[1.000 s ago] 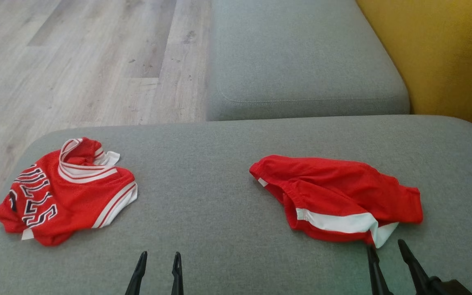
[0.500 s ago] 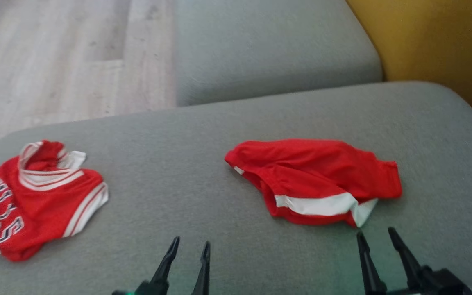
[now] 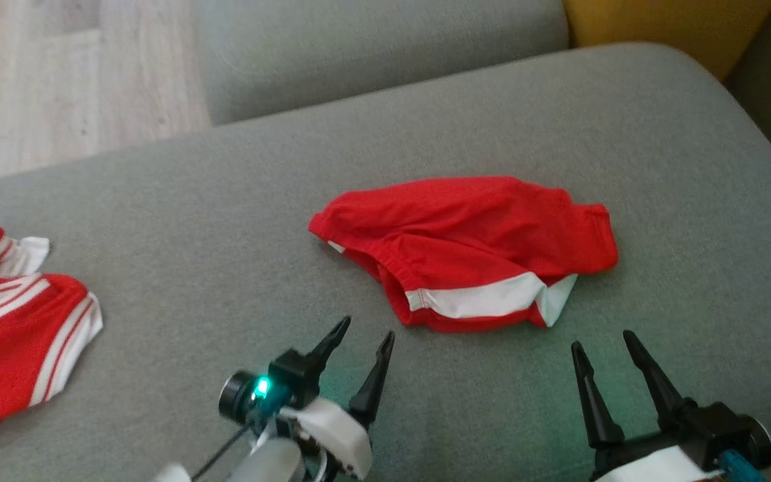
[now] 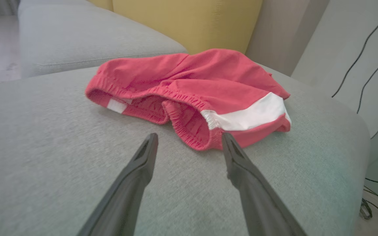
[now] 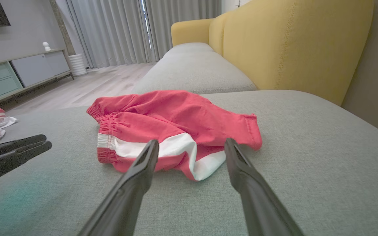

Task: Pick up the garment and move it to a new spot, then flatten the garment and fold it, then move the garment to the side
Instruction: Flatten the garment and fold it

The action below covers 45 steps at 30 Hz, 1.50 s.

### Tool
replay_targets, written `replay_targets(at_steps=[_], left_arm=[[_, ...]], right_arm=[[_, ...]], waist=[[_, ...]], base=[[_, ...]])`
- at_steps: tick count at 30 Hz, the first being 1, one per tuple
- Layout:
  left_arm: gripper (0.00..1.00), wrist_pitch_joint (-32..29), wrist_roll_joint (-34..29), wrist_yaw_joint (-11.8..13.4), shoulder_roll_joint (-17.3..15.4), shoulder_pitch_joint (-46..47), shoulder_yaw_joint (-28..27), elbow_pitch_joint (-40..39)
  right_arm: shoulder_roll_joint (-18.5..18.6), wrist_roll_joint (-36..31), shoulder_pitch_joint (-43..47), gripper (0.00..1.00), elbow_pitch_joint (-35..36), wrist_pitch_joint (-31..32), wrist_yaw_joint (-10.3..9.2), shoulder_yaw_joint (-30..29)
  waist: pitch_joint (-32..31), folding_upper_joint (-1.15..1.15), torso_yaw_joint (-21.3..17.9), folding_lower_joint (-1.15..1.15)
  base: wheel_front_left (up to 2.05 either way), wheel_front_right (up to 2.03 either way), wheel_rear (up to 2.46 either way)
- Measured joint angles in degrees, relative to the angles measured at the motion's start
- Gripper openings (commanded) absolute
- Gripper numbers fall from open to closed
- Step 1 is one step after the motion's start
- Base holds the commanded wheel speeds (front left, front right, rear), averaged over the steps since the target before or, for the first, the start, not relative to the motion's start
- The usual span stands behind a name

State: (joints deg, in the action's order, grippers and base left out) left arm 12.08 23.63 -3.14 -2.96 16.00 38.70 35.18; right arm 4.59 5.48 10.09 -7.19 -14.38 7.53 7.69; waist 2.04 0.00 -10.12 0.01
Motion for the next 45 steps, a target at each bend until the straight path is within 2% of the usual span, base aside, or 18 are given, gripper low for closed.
replay_targets(at_steps=[12, 20, 21, 22, 23, 24, 32, 37, 45], left_arm=[[1.00, 0.0, 4.7, -2.0, 0.1, 10.0, 8.0, 7.5], [1.00, 1.2, 7.7, -2.9, 0.1, 12.6, 10.1, 10.1], [0.81, 1.2, 7.7, -2.9, 0.1, 13.1, 10.3, 10.6], [0.53, 1.3, 7.7, -2.9, 0.1, 13.5, 10.4, 11.0], [0.38, 1.6, 8.1, -3.0, 0.1, 13.9, 10.6, 11.2], [0.00, 1.7, 8.5, -3.0, 0.1, 14.3, 10.9, 11.4], [0.00, 2.1, 11.3, -3.9, 0.1, 15.5, 11.5, 12.5], [0.00, 2.2, 12.9, -4.0, 0.1, 18.0, 13.1, 10.5], [0.00, 2.2, 15.5, -4.0, 0.0, 32.0, 14.0, 2.9]], right_arm=[[0.1, 0.1, -2.9, 1.00, 0.0, 0.0, 0.00, 0.7], [0.1, 0.6, -3.2, 1.00, -0.1, 0.0, 0.00, 0.8], [0.1, 0.6, -3.4, 1.00, -0.1, 0.0, 0.00, 0.8], [0.1, 0.6, -3.8, 1.00, -0.1, 0.0, 0.00, 0.9], [0.1, 0.6, -4.0, 1.00, -0.1, 0.0, 0.00, 1.0], [0.1, 0.6, -4.2, 1.00, -0.1, 0.0, 0.00, 1.1], [0.0, 0.6, -4.2, 1.00, -0.9, 0.0, 0.00, 1.4], [-0.2, 0.6, -4.2, 1.00, -1.1, 0.0, 0.00, 2.0], [-0.3, 0.7, -3.4, 1.00, -1.8, 0.0, 0.00, 2.9]], waist=[[5.4, 0.00, -4.4, 0.00], [7.0, 0.00, -6.8, -0.01], [7.2, 0.00, -7.1, -0.01], [7.3, 0.00, -7.4, -0.01], [7.5, 0.00, -7.6, -0.01], [7.6, 0.00, -7.9, -0.01], [7.2, 0.00, -9.8, -0.01], [4.9, 0.00, -11.8, -0.02], [0.8, 0.00, -14.1, -0.02]], base=[[0.00, 0.00, 0.00], [0.00, 0.00, 0.00], [0.00, 0.00, 0.00], [0.00, 0.00, 0.00], [0.00, 0.00, 0.00], [0.00, 0.00, 0.00], [0.00, 0.00, 0.00], [0.00, 0.00, 0.00], [0.00, 0.00, 0.00]])
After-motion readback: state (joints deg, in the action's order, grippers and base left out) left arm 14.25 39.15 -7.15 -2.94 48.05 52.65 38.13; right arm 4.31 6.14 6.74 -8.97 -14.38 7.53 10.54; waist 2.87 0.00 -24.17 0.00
